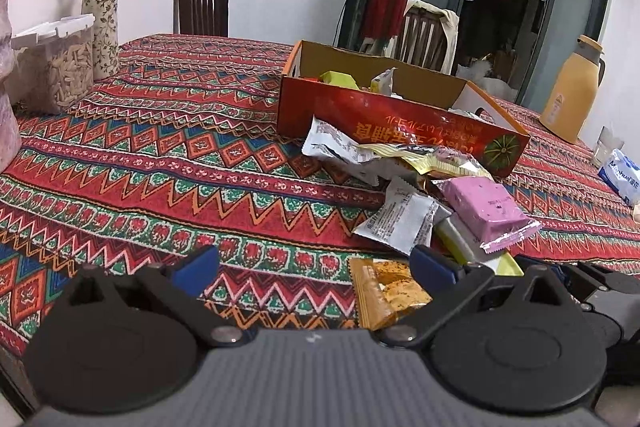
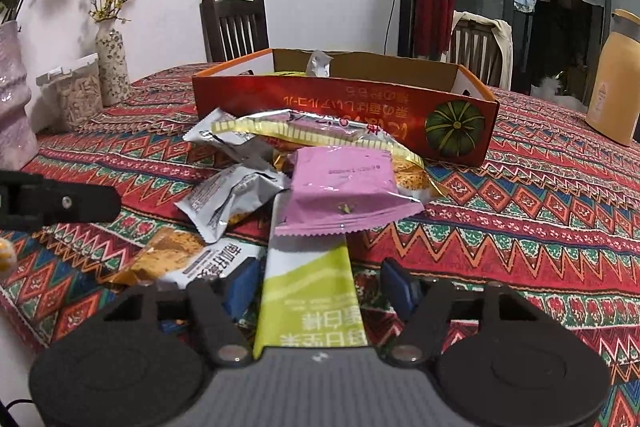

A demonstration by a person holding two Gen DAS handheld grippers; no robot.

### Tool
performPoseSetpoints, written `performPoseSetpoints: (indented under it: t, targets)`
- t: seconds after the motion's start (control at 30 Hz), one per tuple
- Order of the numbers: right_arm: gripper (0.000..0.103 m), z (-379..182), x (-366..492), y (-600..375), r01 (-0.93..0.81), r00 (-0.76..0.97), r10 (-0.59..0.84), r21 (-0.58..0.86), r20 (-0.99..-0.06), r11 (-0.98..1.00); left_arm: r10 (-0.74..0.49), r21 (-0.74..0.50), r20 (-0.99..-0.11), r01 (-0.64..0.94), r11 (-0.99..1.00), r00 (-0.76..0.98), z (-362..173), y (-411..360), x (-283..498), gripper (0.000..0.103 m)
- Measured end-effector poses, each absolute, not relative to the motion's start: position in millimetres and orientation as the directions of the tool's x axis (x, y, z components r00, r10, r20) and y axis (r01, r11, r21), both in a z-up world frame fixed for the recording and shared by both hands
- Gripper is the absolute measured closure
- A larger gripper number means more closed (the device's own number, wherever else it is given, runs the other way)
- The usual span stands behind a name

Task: Organize snacks
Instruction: 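Grasp the green-and-white bar with the right gripper, then grasp the cracker packet with the left gripper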

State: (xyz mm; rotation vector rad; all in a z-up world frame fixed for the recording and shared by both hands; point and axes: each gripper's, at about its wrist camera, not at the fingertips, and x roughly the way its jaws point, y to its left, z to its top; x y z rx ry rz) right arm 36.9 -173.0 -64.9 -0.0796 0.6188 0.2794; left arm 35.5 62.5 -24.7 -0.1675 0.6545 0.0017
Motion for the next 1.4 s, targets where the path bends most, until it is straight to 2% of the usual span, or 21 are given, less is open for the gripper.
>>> performPoseSetpoints:
  t: [0.13, 0.2, 0.23, 0.27, 0.4, 0.6, 0.63, 0.67, 0.7, 0.83, 0.9, 1.0, 1.07, 1.23, 1.4]
  targets:
    - [0.034, -65, 37, -174, -0.282, 0.779, 0.237, 0.014, -0.581, 0.959, -0.049, -0.154, -0.603, -0.057, 0.986, 0.796, -24, 63, 34, 0.0]
    - [0.046, -64, 35, -173, -0.297, 0.777, 0.254, 0.02, -0.576, 0.955, -0.047, -0.154, -0.602, -0.058, 0.986, 0.797, -24, 63, 32, 0.0]
    - [0.06, -63, 34, -173, -0.305, 0.775, 0.263, 0.025, -0.575, 0.952, -0.046, -0.154, -0.601, -0.059, 0.986, 0.798, -23, 63, 32, 0.0]
    - [0.063, -62, 34, -173, -0.309, 0.772, 0.27, 0.031, -0.575, 0.95, -0.046, -0.154, -0.601, -0.059, 0.986, 0.798, -23, 63, 32, 0.0]
    - [0.065, -59, 31, -174, -0.313, 0.781, 0.284, 0.044, -0.556, 0.949, -0.043, -0.154, -0.597, -0.062, 0.986, 0.801, -22, 63, 30, 0.0]
    - [0.067, -39, 19, -186, -0.315, 0.824, 0.319, 0.091, -0.467, 0.945, -0.04, -0.155, -0.595, -0.065, 0.986, 0.803, -21, 63, 31, 0.0]
    - [0.087, -35, 16, -189, -0.316, 0.832, 0.328, 0.104, -0.447, 0.943, -0.041, -0.155, -0.595, -0.064, 0.986, 0.803, -21, 62, 31, 0.0]
    - [0.099, -31, 14, -194, -0.316, 0.834, 0.337, 0.121, -0.436, 0.941, -0.042, -0.155, -0.596, -0.064, 0.986, 0.802, -21, 62, 31, 0.0]
    - [0.103, -27, 12, -198, -0.315, 0.841, 0.344, 0.138, -0.418, 0.939, -0.041, -0.154, -0.597, -0.064, 0.986, 0.801, -21, 61, 32, 0.0]
    - [0.102, -21, 10, -210, -0.303, 0.856, 0.332, 0.138, -0.396, 0.943, -0.046, -0.15, -0.603, -0.057, 0.987, 0.796, -23, 57, 35, 0.0]
    - [0.096, -25, 13, -213, -0.315, 0.834, 0.352, 0.156, -0.426, 0.936, -0.048, -0.149, -0.606, -0.053, 0.987, 0.794, -24, 54, 36, 0.0]
    - [0.08, -34, 15, -211, -0.332, 0.794, 0.384, 0.192, -0.471, 0.923, -0.048, -0.148, -0.604, -0.053, 0.987, 0.795, -24, 53, 35, 0.0]
    - [0.055, -40, 16, -204, -0.346, 0.771, 0.406, 0.212, -0.49, 0.914, -0.043, -0.152, -0.601, -0.061, 0.987, 0.798, -24, 54, 34, 0.0]
    - [0.051, -52, 20, -175, -0.351, 0.742, 0.378, 0.159, -0.553, 0.923, -0.036, -0.157, -0.594, -0.072, 0.985, 0.804, -22, 60, 29, 0.0]
    - [0.049, -54, 20, -179, -0.317, 0.751, 0.355, 0.168, -0.557, 0.933, -0.033, -0.163, -0.594, -0.08, 0.983, 0.804, -21, 67, 27, 0.0]
